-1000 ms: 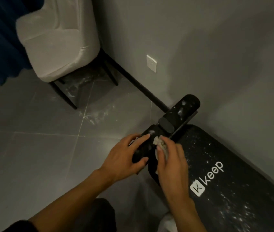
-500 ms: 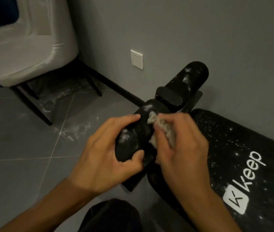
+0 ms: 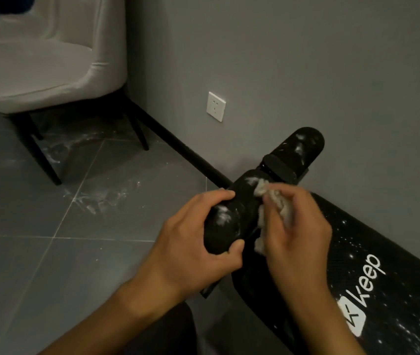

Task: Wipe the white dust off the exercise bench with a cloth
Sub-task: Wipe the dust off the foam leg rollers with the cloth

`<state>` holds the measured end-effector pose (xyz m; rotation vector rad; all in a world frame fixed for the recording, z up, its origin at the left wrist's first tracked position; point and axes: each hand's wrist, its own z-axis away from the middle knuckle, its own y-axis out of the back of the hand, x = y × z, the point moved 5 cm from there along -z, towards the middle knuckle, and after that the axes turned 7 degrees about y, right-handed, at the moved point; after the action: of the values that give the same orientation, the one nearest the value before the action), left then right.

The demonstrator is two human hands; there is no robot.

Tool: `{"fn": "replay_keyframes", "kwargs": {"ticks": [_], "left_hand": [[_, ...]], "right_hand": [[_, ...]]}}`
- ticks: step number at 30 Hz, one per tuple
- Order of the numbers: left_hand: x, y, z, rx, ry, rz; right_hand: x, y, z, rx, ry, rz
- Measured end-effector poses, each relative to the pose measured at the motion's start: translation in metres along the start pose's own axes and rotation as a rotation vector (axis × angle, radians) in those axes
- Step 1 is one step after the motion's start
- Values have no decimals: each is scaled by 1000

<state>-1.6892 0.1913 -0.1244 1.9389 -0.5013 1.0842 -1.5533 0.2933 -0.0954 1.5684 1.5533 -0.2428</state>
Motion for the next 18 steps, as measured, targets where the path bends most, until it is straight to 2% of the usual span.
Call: {"fn": "replay_keyframes", "kwargs": {"ticks": [2,4,6,10,15,18], "left_hand": [[-1,0,1,7,7,19],[-1,1,1,3,1,21],[-1,0,0,-11,-12,15],[-1,1,2,-21,-8,32],[-3,0,1,-18,-31,61],[-2,0,1,7,-43,71]], "right_hand": [[-12,-3,24,-112,82,-63],[-15,-3,36,-156,155,-52],[-10,-1,21,-142,181,35],[-4,2,-19,4,108,147],[-13,-1,31,-160,214,42],[-12,1,33,-157,285,136]]}}
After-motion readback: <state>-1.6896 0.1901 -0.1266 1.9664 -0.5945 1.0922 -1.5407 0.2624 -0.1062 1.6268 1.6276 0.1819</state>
